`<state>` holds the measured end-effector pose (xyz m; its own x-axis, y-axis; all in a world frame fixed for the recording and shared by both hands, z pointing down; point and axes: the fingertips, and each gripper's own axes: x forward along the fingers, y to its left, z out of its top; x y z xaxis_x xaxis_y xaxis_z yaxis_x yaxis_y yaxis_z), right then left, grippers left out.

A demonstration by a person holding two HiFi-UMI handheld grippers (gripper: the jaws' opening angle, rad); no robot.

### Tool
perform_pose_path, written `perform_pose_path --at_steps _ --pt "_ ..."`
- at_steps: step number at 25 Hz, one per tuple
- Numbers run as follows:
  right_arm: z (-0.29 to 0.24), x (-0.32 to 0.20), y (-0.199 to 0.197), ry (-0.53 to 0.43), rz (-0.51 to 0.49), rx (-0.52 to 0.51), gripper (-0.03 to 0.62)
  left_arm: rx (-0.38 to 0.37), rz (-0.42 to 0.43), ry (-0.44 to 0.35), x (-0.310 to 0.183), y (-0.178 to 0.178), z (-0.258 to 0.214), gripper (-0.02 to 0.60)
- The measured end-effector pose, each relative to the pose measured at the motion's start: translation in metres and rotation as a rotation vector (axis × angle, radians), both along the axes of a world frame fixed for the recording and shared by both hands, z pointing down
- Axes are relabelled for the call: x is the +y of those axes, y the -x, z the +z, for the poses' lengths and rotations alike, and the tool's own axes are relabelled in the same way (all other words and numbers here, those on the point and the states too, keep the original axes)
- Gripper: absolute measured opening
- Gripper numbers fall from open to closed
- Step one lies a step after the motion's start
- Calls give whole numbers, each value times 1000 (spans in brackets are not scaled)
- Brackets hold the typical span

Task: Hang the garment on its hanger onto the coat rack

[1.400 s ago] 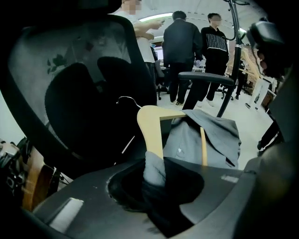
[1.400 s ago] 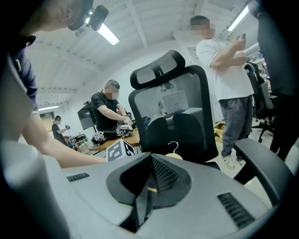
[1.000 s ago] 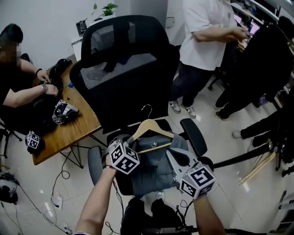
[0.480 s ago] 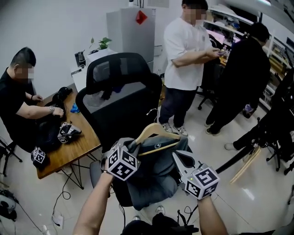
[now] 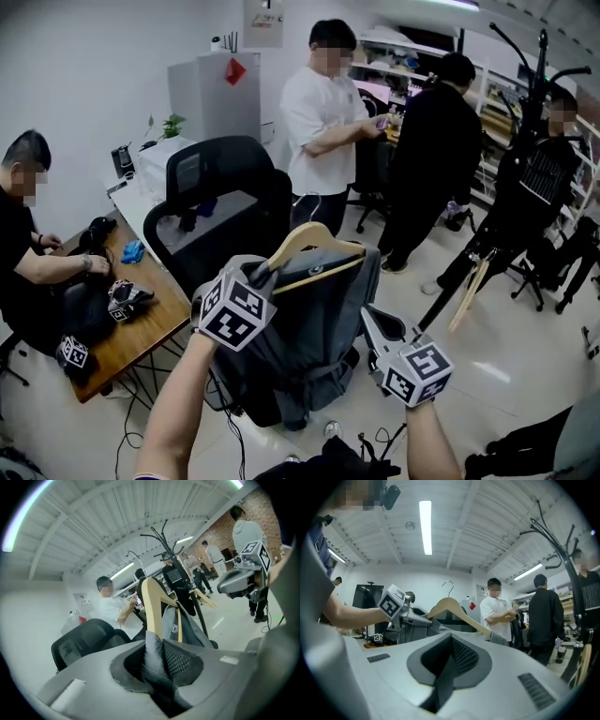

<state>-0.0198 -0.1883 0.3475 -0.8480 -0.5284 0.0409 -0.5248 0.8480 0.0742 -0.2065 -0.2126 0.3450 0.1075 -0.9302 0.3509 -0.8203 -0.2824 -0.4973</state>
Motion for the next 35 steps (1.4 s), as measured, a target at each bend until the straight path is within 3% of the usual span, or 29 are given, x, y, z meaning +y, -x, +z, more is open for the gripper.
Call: perform_pose_path --at_steps 5,12,17,27,35 --pt "-8 31 -31 -23 93 -8 11 3 156 -24 13 -50 -35 75" --pt "-27 45 -107 -69 280 -32 11 -37 417 -68 7 -152 -87 76" --pt "-42 53 -159 -103 386 -43 11 -23 570 -126 6 -214 -134 77" --pt "-53 66 -223 -133 535 -58 11 12 765 -184 -3 -298 -186 77" --pt "-60 47 -267 -151 600 -64 11 11 839 -140 -47 -353 -177 77"
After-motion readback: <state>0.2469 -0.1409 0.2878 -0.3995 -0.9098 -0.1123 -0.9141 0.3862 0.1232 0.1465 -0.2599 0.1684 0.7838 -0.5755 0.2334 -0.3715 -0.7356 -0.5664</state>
